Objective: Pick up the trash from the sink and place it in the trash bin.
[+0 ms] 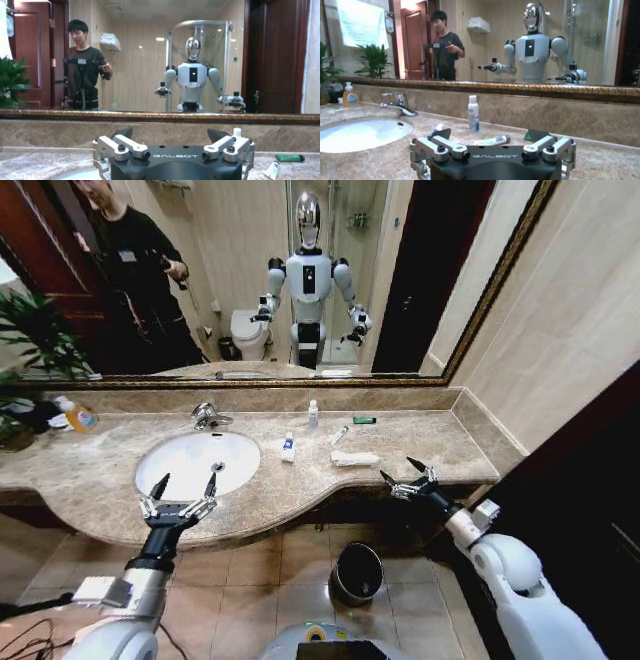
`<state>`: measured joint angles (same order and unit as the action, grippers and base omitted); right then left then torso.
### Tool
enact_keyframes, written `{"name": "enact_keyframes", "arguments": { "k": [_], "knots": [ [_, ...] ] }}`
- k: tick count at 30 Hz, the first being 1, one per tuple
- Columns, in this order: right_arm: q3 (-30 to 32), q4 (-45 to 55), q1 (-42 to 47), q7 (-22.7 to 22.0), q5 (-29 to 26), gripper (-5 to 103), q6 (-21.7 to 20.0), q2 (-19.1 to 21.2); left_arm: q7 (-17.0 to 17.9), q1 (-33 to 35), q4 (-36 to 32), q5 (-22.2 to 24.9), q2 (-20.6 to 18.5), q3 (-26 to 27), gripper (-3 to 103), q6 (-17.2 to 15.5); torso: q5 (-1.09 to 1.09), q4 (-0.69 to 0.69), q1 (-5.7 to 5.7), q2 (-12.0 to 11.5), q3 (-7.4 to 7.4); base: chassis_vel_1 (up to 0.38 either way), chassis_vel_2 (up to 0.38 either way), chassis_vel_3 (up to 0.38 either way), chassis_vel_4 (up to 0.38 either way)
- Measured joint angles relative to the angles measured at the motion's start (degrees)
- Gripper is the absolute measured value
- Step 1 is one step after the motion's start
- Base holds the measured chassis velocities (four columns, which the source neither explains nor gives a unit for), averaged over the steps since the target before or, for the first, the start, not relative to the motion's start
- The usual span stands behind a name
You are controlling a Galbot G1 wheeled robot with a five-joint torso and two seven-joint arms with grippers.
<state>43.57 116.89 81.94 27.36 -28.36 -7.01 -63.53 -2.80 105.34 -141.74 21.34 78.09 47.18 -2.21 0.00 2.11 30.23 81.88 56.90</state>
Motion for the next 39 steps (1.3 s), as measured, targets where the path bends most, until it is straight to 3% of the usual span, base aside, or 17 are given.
{"name": "enact_keyframes", "arguments": {
  "k": [6, 16, 24, 39],
  "knots": [
    [-0.35, -0.68, -0.94, -0.52, 3.85, 100, 0.85, 0.75, 0.00, 0.00, 0.00, 0.00, 0.00, 0.00, 100, 0.00, 0.00, 0.00, 0.00, 0.00, 0.00, 0.000, 0.000, 0.000, 0.000],
    [-1.09, -3.21, -2.42, 0.68, 5.45, 100, 3.91, 4.42, 0.00, 0.00, 0.00, 0.00, 0.00, 0.00, 100, 0.00, 0.01, 0.00, 0.00, 0.00, 0.00, 0.000, 0.000, 0.000, 0.000],
    [-2.13, -7.50, -6.46, 3.12, 8.44, 100, 5.73, 10.27, 0.00, 0.00, 0.00, 0.00, 0.00, 0.00, 100, 0.00, 0.01, 0.00, 0.00, 0.00, 0.00, 0.000, 0.000, 0.000, 0.000],
    [-4.31, -16.20, -13.46, 8.00, 11.38, 100, 7.69, 17.44, 0.00, 0.00, 0.00, 0.00, 0.00, 0.00, 100, 0.00, 0.02, 0.00, 0.00, 0.00, 0.00, 0.000, 0.000, 0.000, 0.000]
  ]
}}
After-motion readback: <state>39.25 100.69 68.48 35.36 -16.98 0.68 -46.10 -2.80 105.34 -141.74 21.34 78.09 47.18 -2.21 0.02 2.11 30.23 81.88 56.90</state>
